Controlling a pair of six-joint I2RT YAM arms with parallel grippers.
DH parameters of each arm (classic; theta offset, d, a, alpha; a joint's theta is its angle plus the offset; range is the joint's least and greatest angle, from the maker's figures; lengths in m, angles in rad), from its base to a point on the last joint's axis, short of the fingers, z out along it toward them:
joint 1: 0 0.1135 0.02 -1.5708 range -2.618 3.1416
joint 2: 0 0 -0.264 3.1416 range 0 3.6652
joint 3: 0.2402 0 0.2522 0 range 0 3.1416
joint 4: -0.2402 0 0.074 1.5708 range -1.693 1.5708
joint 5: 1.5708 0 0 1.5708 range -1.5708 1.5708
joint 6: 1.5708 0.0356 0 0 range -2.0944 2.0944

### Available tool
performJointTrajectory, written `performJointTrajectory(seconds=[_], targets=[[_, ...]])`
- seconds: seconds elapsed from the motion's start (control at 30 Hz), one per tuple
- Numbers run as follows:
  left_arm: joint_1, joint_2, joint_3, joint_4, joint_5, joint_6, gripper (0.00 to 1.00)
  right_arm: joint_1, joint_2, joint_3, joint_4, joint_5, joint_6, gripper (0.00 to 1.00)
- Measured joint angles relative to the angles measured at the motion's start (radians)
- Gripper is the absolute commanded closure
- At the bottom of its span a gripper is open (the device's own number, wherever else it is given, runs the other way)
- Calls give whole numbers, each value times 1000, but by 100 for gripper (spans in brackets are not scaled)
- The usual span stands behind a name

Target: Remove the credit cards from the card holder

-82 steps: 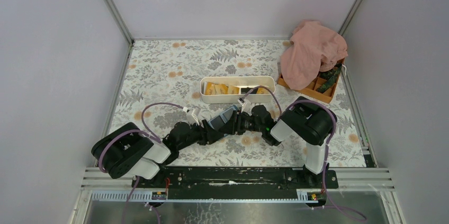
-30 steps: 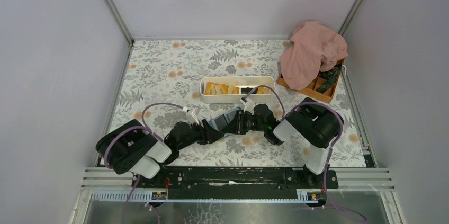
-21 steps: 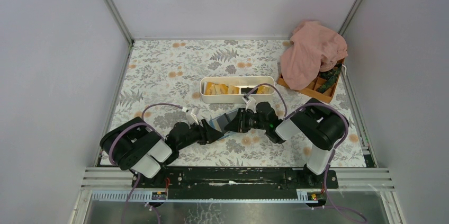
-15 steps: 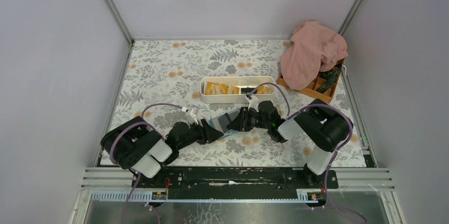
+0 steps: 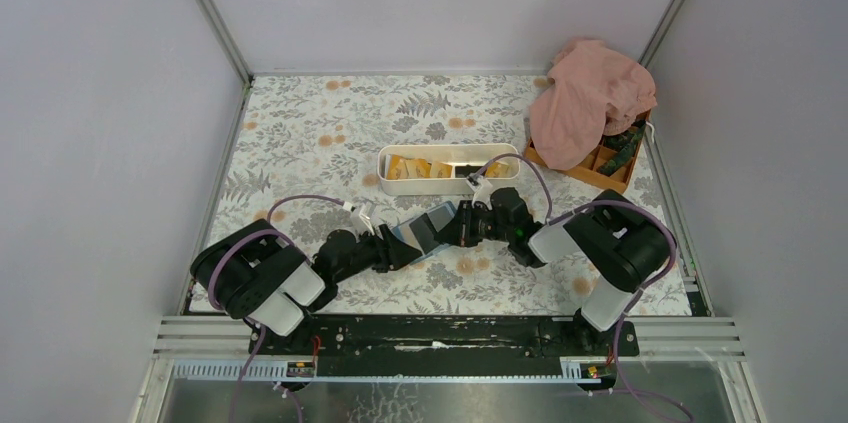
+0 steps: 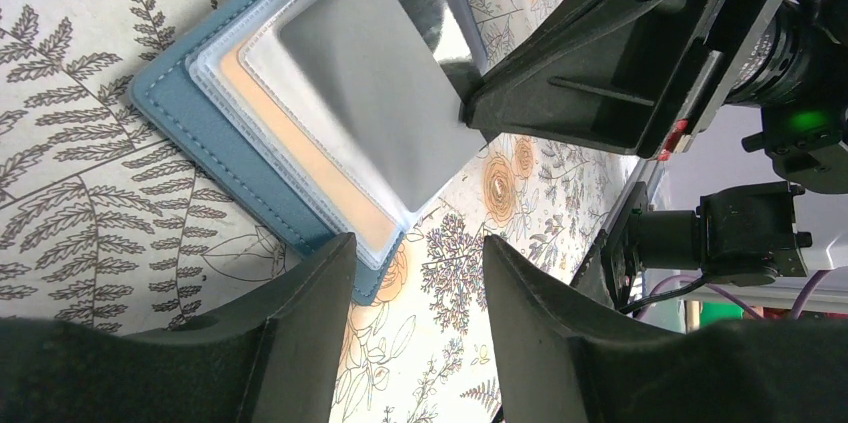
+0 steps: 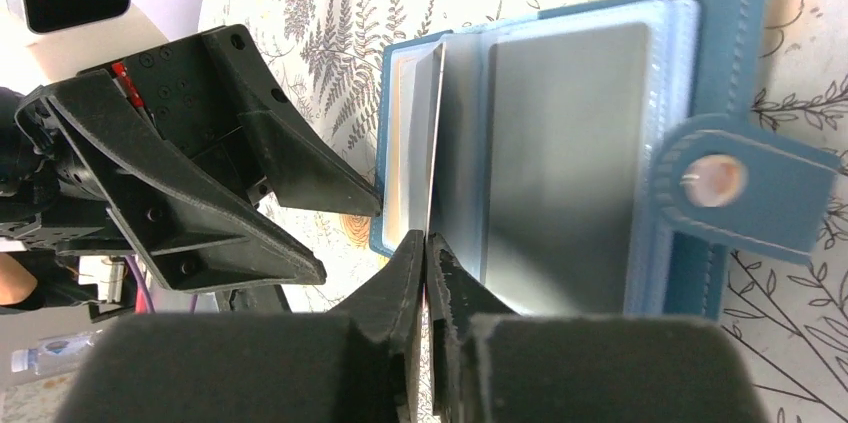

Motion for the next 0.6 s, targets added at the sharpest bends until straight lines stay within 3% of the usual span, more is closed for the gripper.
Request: performJointTrajectory(seconds=[0.3, 0.6], targets=[[0, 0, 0, 1, 8, 0, 43, -6, -28, -3, -26, 13, -11, 96], [0, -10, -4, -2, 14, 1, 39, -37, -169, -22, -122, 78, -60, 100]])
